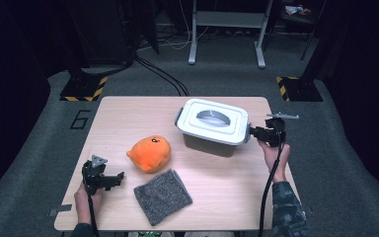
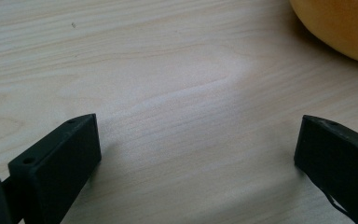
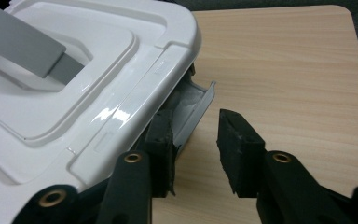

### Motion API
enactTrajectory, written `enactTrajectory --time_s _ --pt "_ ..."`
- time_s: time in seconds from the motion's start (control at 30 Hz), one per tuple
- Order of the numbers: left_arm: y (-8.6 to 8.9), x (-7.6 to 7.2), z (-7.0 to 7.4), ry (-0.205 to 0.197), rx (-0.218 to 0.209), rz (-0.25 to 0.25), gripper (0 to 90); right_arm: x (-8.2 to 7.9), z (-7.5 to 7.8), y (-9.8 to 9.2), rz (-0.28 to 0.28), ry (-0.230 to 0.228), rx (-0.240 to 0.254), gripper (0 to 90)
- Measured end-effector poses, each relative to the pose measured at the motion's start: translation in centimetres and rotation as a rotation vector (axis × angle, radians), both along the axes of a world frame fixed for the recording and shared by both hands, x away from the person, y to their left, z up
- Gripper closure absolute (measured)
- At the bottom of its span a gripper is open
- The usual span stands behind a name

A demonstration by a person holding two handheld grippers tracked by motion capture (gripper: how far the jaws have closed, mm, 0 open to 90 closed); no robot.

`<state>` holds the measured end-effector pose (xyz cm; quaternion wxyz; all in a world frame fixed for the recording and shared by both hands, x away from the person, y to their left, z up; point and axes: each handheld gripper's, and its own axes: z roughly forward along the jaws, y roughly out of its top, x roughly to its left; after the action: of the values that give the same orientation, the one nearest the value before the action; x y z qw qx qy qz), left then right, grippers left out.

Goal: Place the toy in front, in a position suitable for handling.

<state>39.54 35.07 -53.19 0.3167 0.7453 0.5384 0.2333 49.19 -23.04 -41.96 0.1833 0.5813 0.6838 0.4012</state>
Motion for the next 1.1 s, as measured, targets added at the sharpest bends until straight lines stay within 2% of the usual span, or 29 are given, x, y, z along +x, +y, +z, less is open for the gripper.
enactTrajectory --time_s 0.07,0.17,0.3,0.33,0.43,0.77,0.8,0.87,0.93,1.0,1.1 --pt "0.0 0.0 0.0 0.000 0.000 0.000 0.1 -0.1 -0.1 0.2 0.018 0.004 0.019 72.2" --pt "0.0 0.0 0.0 0.000 0.000 0.000 0.1 -0.1 -0.3 0.6 0.024 0.011 0.019 74.0" --pt "0.0 0.0 0.0 0.000 0.000 0.000 0.1 0.0 -0.4 0.9 0.010 0.009 0.020 75.3" --pt "0.0 0.0 0.0 0.000 0.000 0.000 0.1 0.0 -0.4 0.9 0.000 0.014 0.036 75.9" --pt "0.0 0.0 0.0 0.000 0.000 0.000 0.1 0.1 -0.4 1.3 -0.013 0.017 0.030 75.7" --pt "0.0 0.0 0.0 0.000 0.000 0.000 0.1 0.7 -0.4 2.8 -0.006 0.020 0.035 72.9" --pt "0.0 0.0 0.0 0.000 0.000 0.000 0.1 0.7 -0.2 3.0 0.004 0.018 0.021 69.1" --pt "0.0 0.0 0.0 0.000 0.000 0.000 0.1 0.7 -0.1 2.9 0.004 0.015 0.015 67.6" --pt "0.0 0.0 0.0 0.000 0.000 0.000 0.1 0.4 0.3 2.3 0.018 -0.009 0.016 59.3" --pt "0.0 0.0 0.0 0.000 0.000 0.000 0.1 0.2 0.4 2.1 0.017 -0.015 0.014 58.2" --pt "0.0 0.0 0.0 0.000 0.000 0.000 0.2 -0.2 1.5 1.7 0.039 -0.047 0.010 49.7"
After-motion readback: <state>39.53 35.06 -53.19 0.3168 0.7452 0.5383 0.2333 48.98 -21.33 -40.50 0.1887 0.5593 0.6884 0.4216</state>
